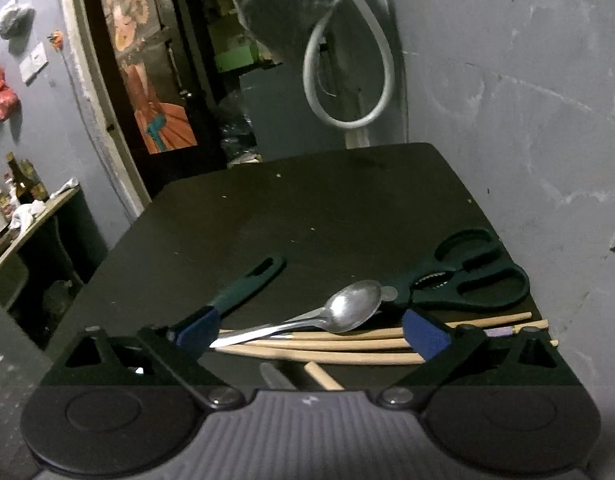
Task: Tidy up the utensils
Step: 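Close the right gripper on the silver spoon handle and lift it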
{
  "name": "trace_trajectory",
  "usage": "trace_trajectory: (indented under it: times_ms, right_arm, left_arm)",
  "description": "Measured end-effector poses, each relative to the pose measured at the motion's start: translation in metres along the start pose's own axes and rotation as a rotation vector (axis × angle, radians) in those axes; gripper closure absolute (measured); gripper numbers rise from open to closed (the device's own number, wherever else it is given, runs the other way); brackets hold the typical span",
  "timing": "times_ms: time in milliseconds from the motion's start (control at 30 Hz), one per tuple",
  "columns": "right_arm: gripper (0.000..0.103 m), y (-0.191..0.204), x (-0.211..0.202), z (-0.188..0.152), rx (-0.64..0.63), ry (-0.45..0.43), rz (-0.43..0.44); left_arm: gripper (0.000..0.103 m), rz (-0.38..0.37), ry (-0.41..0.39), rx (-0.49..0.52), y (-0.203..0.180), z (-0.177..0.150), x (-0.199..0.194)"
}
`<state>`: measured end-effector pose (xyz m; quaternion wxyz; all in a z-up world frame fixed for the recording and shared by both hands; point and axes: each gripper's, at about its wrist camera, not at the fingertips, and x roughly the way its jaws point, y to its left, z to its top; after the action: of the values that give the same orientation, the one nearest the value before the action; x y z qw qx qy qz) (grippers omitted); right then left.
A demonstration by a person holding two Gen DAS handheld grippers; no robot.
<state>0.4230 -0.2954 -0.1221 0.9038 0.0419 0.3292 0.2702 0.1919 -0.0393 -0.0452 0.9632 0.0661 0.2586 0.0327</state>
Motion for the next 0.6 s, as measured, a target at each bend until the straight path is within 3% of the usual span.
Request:
trace_trajectory:
  times_ms: [333, 600]
  right_arm:
    - [0.029, -0.017, 0.025, 0.003, 0.106, 0.012, -0.018]
    - [0.074, -0.019, 0.036, 0.001, 0.154, 0.017, -0.088]
  left_arm:
    - [0.023, 0.012, 0.007, 0.006, -0.003, 0.0, -0.001]
    - [0.023, 0.015, 0.008, 0.006, -0.002, 0.0, -0.002]
